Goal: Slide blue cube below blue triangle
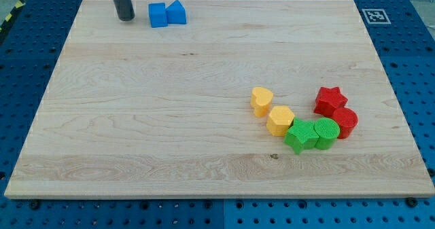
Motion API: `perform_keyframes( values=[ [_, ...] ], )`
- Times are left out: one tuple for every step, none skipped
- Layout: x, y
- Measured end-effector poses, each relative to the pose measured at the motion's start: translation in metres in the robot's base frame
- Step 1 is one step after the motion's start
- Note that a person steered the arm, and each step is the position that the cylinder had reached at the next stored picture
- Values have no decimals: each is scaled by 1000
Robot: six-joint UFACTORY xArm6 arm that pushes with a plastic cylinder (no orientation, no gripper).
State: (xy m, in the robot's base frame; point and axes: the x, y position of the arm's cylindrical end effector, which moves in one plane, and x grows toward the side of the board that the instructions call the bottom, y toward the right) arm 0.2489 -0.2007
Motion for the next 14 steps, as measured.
perform_keyframes(
  values=[
    [-22, -40],
    [-54, -40],
    [-43, 43],
    [-2, 65],
    [18, 65],
    [41, 65],
    [66, 73],
    [76, 76],
    [76, 76],
    [98, 79],
    [104, 80],
    [109, 81],
    [115, 106],
    [104, 119]
  ],
)
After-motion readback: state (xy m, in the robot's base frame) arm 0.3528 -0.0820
